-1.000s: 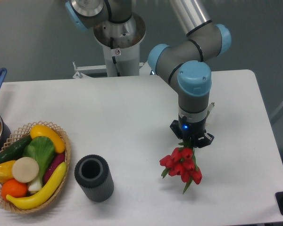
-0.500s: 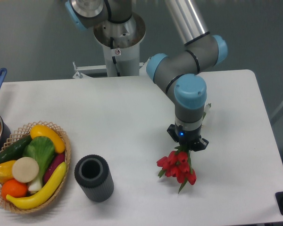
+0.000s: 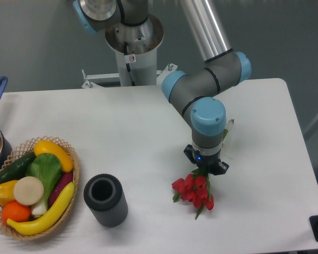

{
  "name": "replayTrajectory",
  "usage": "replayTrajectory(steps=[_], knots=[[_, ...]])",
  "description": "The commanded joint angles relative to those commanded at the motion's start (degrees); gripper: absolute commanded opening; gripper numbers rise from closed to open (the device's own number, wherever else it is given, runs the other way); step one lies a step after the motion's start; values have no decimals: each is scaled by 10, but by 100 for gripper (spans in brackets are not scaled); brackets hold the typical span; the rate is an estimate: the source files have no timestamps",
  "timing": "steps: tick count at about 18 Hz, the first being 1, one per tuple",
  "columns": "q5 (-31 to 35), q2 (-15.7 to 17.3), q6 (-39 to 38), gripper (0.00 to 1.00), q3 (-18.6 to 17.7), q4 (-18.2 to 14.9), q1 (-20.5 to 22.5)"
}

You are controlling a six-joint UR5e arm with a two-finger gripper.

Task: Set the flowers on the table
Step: 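Lower the held tulips toward the table surface, then open the gripper to release the tulips and lift away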

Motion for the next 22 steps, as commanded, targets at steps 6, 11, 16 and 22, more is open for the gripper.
replayTrajectory(steps=[6, 11, 16, 22], knots=[[-4, 10, -2, 100, -13, 12, 0], [-5, 53, -2, 100, -37, 12, 9], [-4, 88, 3, 100, -66, 16, 25], [-6, 97, 5, 100, -67, 14, 31]])
